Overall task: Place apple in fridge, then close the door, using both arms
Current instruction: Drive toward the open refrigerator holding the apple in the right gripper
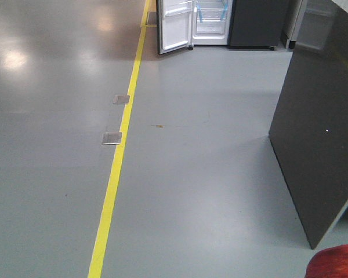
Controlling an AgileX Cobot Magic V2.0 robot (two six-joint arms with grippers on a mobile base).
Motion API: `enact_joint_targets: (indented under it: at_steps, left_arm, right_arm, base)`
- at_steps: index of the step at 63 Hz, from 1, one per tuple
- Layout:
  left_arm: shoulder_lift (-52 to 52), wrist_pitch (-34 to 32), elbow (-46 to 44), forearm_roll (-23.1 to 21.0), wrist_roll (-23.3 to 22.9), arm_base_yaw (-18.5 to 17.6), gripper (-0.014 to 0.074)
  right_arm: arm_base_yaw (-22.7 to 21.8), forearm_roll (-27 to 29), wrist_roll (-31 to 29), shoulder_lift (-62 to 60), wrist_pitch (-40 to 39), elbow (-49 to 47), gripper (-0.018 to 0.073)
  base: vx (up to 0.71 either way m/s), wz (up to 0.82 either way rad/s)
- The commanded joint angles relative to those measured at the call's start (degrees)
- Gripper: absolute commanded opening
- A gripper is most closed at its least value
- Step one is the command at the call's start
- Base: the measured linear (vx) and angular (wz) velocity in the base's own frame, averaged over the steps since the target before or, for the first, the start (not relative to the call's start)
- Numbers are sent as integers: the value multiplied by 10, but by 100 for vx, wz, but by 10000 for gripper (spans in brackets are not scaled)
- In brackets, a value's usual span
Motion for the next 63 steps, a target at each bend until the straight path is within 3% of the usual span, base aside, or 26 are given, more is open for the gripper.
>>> enact_joint_targets:
  at_steps: [1,63]
  left_arm:
    - [-9,-39,12,-4,-6,1,-6]
    - [-9,-39,12,-4,-6,1,-6]
  right_arm:
    - [0,14,-4,4,-40,-14,401]
    - [0,14,-4,4,-40,-14,401]
  base:
    - [23,8]
    - [26,1]
